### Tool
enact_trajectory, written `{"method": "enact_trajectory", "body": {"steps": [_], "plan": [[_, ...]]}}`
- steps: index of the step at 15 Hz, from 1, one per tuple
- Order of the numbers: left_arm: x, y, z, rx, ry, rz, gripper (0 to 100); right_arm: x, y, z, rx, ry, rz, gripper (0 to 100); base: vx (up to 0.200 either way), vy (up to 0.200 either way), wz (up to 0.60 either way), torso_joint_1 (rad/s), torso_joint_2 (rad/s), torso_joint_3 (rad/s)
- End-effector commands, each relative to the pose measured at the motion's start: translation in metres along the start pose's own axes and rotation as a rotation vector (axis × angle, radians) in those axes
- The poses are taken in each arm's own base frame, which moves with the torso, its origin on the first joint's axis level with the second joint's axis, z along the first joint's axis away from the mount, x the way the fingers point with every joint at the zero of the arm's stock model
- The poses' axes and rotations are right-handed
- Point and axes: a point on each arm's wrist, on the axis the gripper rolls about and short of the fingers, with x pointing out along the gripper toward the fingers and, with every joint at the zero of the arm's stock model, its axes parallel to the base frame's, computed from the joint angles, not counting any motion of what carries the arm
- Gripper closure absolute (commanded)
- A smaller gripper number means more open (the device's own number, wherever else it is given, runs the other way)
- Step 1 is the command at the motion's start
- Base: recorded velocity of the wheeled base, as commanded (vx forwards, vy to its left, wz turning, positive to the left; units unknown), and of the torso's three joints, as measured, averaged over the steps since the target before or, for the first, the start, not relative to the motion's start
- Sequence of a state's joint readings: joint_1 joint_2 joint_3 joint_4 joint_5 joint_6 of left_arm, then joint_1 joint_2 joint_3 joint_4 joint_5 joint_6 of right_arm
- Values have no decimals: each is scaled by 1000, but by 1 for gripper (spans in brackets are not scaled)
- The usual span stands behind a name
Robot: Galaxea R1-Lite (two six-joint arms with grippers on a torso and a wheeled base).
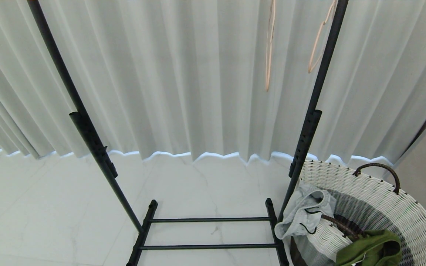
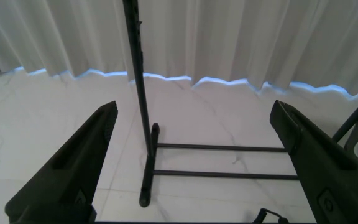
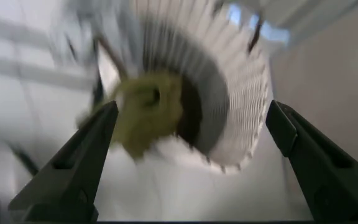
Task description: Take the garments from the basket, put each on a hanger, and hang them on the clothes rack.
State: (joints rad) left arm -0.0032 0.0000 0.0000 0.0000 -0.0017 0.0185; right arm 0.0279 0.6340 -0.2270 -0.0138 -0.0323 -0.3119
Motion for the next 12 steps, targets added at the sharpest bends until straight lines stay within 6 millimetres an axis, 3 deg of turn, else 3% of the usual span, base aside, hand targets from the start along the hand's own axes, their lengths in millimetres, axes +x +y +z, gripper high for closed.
{"method": "enact_trajectory", "body": {"steps": [1, 7, 12], "plan": [[0, 0, 0, 0, 2, 2, 0, 63, 2, -5, -150, 412, 107, 0, 0, 0, 0, 0, 0, 0], [0, 0, 0, 0, 0, 0, 0, 128, 5, -9, -204, 501, 141, 0, 0, 0, 0, 0, 0, 0], [0, 0, 0, 0, 2, 0, 0, 155, 1, -12, -205, 501, 54, 0, 0, 0, 0, 0, 0, 0]]}}
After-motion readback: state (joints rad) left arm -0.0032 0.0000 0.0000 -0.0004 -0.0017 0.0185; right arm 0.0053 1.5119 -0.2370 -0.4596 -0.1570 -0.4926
